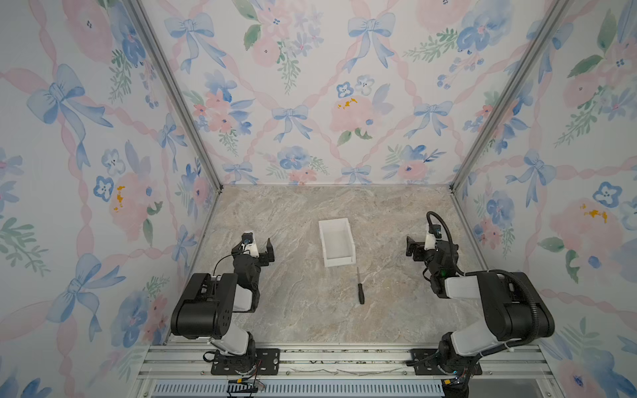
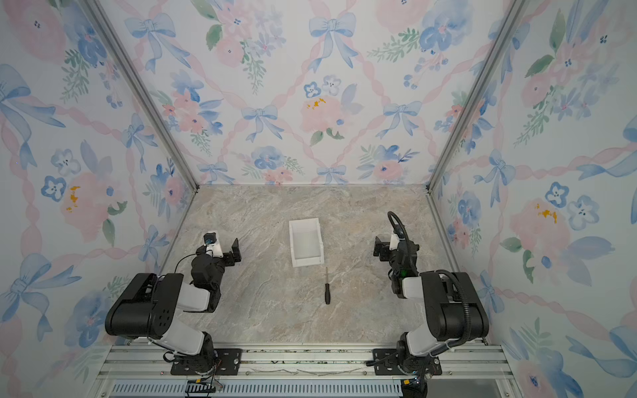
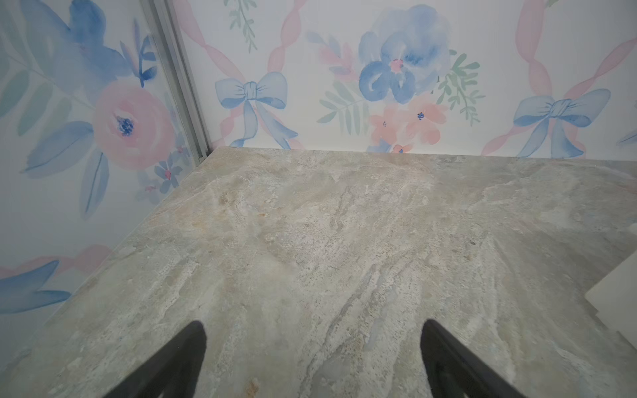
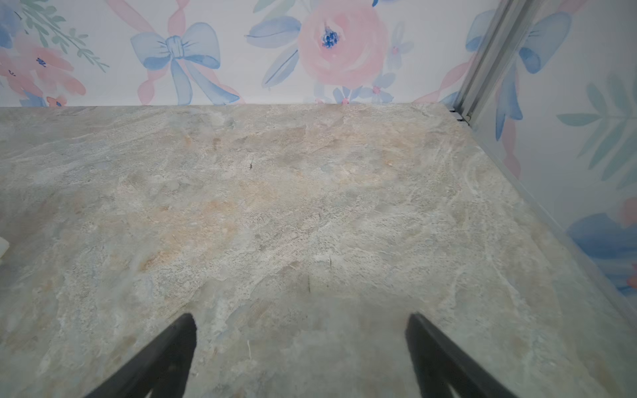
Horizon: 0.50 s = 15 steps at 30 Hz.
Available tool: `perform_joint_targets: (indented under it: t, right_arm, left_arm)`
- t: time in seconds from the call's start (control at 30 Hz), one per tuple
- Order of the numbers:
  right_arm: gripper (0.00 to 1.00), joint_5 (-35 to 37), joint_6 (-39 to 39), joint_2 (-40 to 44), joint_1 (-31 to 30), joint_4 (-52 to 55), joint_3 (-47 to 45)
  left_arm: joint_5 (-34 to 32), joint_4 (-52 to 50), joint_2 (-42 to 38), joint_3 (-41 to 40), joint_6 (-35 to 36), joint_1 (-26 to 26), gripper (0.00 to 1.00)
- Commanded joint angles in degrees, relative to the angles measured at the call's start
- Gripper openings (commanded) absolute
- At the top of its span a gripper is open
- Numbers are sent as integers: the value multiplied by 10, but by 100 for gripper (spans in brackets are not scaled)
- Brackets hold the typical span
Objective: Put the screwdriver in the bin
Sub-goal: Pick up the screwdriver from the center of the table.
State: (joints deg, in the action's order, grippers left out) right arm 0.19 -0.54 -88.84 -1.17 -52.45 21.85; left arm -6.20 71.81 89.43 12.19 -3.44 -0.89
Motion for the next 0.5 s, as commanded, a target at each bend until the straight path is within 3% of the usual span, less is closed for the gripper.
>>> perform_joint_targets:
  t: [0.0, 0.1, 0.17, 0.23, 0.3, 0.37, 0.47]
  right_arm:
    - [97, -6, 3, 0, 3, 5, 8]
    - [97, -6, 3, 0, 3, 5, 8]
    - [97, -7, 3, 0, 3, 5, 8]
    - [97, -7, 3, 0, 3, 5, 8]
    - [97, -7, 3, 0, 3, 5, 7]
    - [97, -7, 3, 0, 3, 5, 8]
    - [97, -6, 3, 0, 3, 5, 7]
  left_arm:
    - [-4, -6, 4, 7, 9, -3, 98]
    - [-11, -6, 4, 7, 8, -9, 98]
    - [-178, 39, 9, -9, 40, -84, 98]
    - [-124, 200, 28, -78, 57, -76, 98]
    - [-102, 233, 36, -92, 71, -79, 98]
    - [-101, 173, 26, -67, 79, -84, 98]
    - [-71, 2, 6, 4, 38, -49, 98]
